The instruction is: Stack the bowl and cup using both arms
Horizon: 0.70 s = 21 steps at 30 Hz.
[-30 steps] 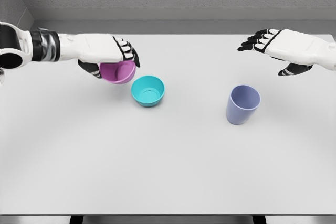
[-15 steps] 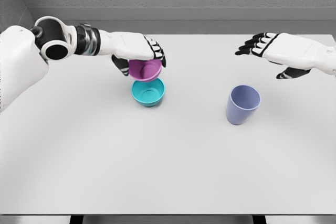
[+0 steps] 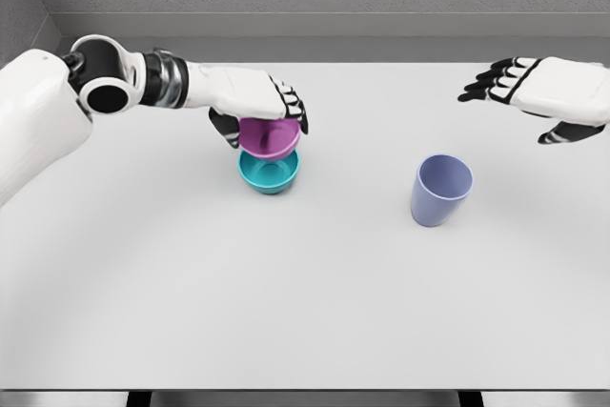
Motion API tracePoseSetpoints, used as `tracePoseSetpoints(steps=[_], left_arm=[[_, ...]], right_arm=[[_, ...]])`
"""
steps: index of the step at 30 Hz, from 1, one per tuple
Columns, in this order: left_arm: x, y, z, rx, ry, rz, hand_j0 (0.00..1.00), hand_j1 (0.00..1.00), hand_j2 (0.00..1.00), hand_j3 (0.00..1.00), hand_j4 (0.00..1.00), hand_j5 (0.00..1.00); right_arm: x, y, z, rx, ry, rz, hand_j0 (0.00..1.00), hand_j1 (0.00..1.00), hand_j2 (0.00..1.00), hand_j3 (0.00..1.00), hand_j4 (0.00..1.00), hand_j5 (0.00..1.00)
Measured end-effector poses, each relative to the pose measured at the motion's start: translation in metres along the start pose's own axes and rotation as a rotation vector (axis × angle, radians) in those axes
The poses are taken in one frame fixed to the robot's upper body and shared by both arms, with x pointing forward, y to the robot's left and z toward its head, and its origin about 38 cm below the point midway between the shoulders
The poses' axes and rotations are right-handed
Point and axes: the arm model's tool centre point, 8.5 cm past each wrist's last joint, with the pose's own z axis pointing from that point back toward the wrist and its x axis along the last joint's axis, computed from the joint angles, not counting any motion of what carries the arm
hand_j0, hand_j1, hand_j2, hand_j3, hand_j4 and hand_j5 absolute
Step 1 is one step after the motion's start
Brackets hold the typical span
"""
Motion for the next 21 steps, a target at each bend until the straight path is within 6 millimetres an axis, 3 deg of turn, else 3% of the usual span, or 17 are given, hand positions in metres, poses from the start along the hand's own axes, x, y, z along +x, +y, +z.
tracePoseSetpoints(steps=[11, 21], left_arm=[[0.004, -0.015, 0.001, -0.037, -0.022, 0.018, 0.6, 0.6, 0.6, 0.6, 0.6, 0.6], [0.007, -0.017, -0.004, -0.044, -0.034, 0.018, 0.67, 0.67, 0.67, 0.67, 0.67, 0.67]], right_arm=[[0.008, -0.003, -0.006, -0.016, -0.026, 0.006, 1.0, 1.0, 1.0, 1.0, 1.0, 1.0], [0.009, -0.003, -0.007, -0.017, -0.029, 0.006, 1.0, 1.0, 1.0, 1.0, 1.0, 1.0]])
